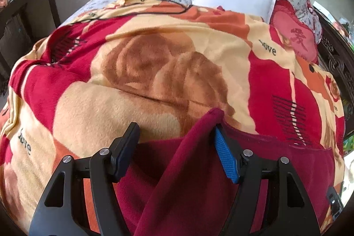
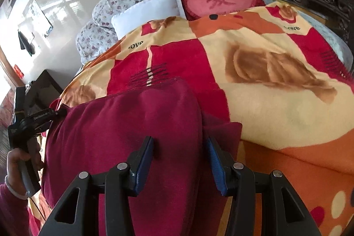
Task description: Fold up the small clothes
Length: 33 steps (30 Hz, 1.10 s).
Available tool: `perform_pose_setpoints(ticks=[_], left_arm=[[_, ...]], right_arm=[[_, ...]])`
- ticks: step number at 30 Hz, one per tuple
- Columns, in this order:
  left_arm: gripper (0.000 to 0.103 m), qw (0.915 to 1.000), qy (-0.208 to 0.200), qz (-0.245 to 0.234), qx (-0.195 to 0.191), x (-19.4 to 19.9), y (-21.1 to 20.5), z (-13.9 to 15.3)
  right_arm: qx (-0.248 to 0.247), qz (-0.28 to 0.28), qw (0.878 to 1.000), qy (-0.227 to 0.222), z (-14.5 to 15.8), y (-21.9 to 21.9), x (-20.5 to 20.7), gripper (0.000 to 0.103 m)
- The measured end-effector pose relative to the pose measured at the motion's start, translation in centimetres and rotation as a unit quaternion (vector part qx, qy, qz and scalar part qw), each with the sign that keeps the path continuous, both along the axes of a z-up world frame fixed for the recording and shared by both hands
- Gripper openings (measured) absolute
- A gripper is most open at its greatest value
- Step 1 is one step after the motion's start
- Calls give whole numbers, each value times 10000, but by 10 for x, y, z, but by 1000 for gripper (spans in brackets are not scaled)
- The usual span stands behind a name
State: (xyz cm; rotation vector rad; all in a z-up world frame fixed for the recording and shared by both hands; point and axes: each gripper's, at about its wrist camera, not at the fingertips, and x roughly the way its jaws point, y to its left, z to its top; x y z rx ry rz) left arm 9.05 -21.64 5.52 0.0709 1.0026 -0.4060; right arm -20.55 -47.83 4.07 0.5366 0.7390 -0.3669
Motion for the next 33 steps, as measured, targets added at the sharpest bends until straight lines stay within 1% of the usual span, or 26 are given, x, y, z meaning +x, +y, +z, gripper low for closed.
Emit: perform_pose_setpoints(ticks=[4, 7, 11, 13, 15, 18, 21, 23, 24, 25, 27, 30, 33], left_arm=[[70, 10000, 38, 34, -9, 6, -1, -3], [70, 9998, 119, 52, -168, 5, 7, 2], [70, 9999, 5, 30, -140, -7, 21, 17], [70, 9997, -30, -46, -230, -18, 33, 24], [70, 9994, -96, -98, -318, -31, 48, 29], [70, 9989, -115, -119, -437, -50, 71, 33], [70, 9985, -75, -15, -535, -68, 94, 31], [70, 9987, -41, 41, -505, -81, 106, 27], [70, 9990, -32, 43, -453, -87, 109, 25], [70, 9993, -13, -13, -371, -94, 112, 21], [70, 9997, -14, -60, -249, -104, 115, 16], [70, 9998, 7, -107, -173, -119, 122, 9], [70, 9997, 83, -117, -200, -129, 130, 2]], right_arm=[[-35, 15, 10000, 35, 0, 0, 1, 47], [-202, -29, 9997, 128, 11, 5, -3, 47], [-380, 55, 9992, -102, 35, 20, -18, 47], [-430, 188, 9987, -201, 44, 30, -23, 47], [-486, 332, 9981, -200, 50, 42, -25, 47], [-460, 543, 9974, -111, 46, 56, -23, 47], [-421, 662, 9968, 146, 28, 63, -14, 47], [-349, 711, 9957, 471, 10, 63, -4, 47], [-447, 711, 9952, 502, 7, 65, -1, 48], [-579, 723, 9943, 532, 8, 68, 1, 48], [-633, 711, 9935, 631, 13, 72, 0, 48], [-424, 801, 9948, 459, 25, 80, -2, 48], [-506, 982, 9930, 422, 34, 97, 3, 48]])
